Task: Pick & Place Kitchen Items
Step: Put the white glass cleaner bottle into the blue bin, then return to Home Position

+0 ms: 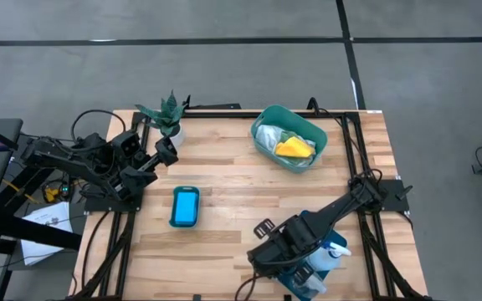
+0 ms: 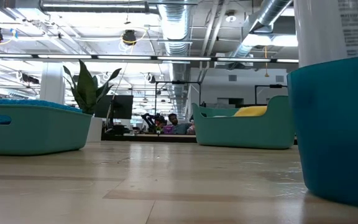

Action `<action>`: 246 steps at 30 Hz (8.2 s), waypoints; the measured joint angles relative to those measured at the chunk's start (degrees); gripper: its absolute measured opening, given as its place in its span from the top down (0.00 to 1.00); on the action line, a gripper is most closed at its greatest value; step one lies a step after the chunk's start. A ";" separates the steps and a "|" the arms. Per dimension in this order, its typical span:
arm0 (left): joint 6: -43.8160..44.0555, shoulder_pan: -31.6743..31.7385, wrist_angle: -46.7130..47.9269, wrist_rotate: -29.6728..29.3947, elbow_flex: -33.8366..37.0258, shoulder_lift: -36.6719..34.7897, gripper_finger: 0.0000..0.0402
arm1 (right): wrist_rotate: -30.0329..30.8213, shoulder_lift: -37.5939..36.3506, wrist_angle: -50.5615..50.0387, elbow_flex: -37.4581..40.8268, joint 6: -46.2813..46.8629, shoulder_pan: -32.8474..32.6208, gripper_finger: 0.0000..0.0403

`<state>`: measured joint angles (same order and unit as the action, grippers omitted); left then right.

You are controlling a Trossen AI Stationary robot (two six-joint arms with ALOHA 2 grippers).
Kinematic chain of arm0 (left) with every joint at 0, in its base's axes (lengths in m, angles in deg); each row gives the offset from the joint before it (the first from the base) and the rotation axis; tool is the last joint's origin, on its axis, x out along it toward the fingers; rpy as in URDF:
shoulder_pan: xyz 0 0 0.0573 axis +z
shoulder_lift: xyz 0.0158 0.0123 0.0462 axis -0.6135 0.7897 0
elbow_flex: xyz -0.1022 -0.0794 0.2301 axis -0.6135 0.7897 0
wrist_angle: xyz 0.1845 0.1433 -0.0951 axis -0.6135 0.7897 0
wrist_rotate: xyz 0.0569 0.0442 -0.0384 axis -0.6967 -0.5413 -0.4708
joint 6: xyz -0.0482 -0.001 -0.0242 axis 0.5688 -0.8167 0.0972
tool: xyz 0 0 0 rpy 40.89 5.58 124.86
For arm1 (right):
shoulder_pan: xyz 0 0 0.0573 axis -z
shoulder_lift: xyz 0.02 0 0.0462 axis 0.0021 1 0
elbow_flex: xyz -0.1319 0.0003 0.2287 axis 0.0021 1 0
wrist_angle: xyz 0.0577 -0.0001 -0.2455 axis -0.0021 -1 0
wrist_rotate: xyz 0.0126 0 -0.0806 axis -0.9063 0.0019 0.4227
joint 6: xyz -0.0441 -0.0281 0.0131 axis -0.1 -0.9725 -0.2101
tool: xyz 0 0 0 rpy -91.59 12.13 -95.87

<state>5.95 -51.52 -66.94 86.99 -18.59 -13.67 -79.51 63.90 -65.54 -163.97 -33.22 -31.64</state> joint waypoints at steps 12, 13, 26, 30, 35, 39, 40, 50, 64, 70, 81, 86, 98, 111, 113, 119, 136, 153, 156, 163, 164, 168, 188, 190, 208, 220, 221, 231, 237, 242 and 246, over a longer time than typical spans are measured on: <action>0.11 0.00 0.08 0.00 0.00 0.00 0.25 | -2.90 -0.05 0.04 -0.03 15.58 2.49 0.74; 0.13 0.00 0.15 0.00 0.00 0.00 0.25 | -2.99 -0.05 0.03 -0.03 17.06 2.48 0.74; 0.09 0.00 1.17 1.09 0.00 0.00 0.25 | -3.23 -0.05 0.02 -0.05 33.23 3.12 0.74; 0.07 0.00 1.15 1.09 0.00 0.02 0.25 | -3.01 -0.05 0.02 -0.05 35.28 2.37 0.74; 0.06 0.00 1.15 1.09 0.00 0.02 0.25 | -3.02 0.06 0.02 -0.07 36.25 0.59 0.74; 0.02 0.00 1.14 1.09 0.00 0.02 0.25 | -0.38 0.15 0.01 -0.07 38.01 -0.84 0.74; 0.02 0.00 1.15 1.09 0.00 0.02 0.25 | 0.15 0.15 0.02 -0.07 38.58 -0.99 0.74; 0.28 0.00 1.13 1.07 0.00 0.01 0.25 | 4.22 0.15 0.00 -0.07 44.17 -1.47 0.74; 0.37 0.00 1.08 1.06 0.00 0.02 0.25 | 4.48 0.19 0.45 4.12 47.78 -2.87 0.74; 0.37 0.01 1.08 1.05 0.00 0.02 0.25 | 4.46 0.17 0.79 5.15 46.91 -2.85 0.74; 0.15 0.01 1.64 1.05 0.00 0.02 0.25 | 3.58 -0.22 1.32 7.05 46.58 -2.87 0.74; 0.17 0.00 2.26 1.07 0.00 0.02 0.25 | 3.13 -0.18 1.90 7.10 46.70 -2.92 0.74; 0.37 0.01 2.42 1.07 0.00 0.00 0.25 | 2.34 0.17 2.38 7.29 50.69 -2.97 0.34; 0.20 0.02 2.43 1.07 0.00 0.00 0.25 | 2.78 -0.02 2.01 7.31 52.77 -2.27 0.27; 0.20 0.02 2.42 1.07 0.00 0.02 0.25 | 2.95 -0.15 2.09 7.31 52.79 -1.92 0.27; 0.37 0.00 2.40 2.36 0.00 0.00 0.25 | 4.51 -0.33 1.79 5.03 52.77 -0.05 0.27; 0.42 0.02 3.28 4.14 0.02 0.00 0.25 | 8.41 -2.10 13.69 -1.43 38.51 6.63 0.71; 0.33 0.02 6.73 4.09 0.02 -0.22 0.25 | 11.03 -9.77 16.63 -1.30 21.37 12.87 1.00; 0.15 0.02 7.83 4.09 0.02 -0.22 0.25 | 10.93 -11.50 18.51 -1.30 17.03 14.32 1.00; 0.07 0.02 10.89 1.67 0.02 -0.07 0.25 | 3.28 -12.77 28.50 -1.28 8.82 18.08 1.00; -0.09 0.02 10.87 1.40 0.02 -0.07 0.25 | 2.06 -12.77 29.03 -1.28 8.45 18.51 1.00; -1.54 0.02 10.81 0.92 0.02 -0.07 0.25 | 1.38 -12.77 28.43 -1.28 8.52 20.08 1.00; -17.71 0.30 31.66 -13.59 0.08 -1.81 0.47 | 5.00 -13.26 22.24 -1.20 14.79 24.47 1.00; -19.06 0.66 34.50 -13.22 0.07 -1.89 0.61 | 5.71 -13.81 22.24 -1.23 15.55 23.85 1.00; -13.84 14.56 -0.48 0.18 29.68 -4.50 1.00 | 16.23 -21.75 23.29 -1.25 23.79 18.67 1.00; -15.92 12.37 -4.00 3.89 42.82 -15.91 1.00 | 19.01 -21.40 27.59 -1.24 29.62 17.30 1.00; -15.95 12.39 -2.69 4.77 42.84 -16.91 1.00 | 19.90 -21.40 27.80 -1.24 30.02 17.28 1.00; -19.15 12.39 6.64 6.12 42.88 -27.01 1.00 | 21.70 -21.40 28.78 -1.25 31.98 16.51 1.00; -20.40 12.39 12.89 6.10 42.88 -33.81 1.00 | 22.51 -21.40 29.14 -1.25 32.77 17.27 1.00; -20.44 12.39 20.02 6.59 42.88 -40.86 1.00 | 22.51 -21.40 29.24 -1.24 32.78 18.09 1.00; -20.63 12.39 25.36 6.49 42.88 -46.81 1.00 | 22.53 -21.40 29.27 -1.25 32.74 18.26 1.00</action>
<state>-14.68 -39.12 -41.58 93.48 24.30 -60.48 -56.98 42.49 -36.28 -165.22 -0.47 -13.38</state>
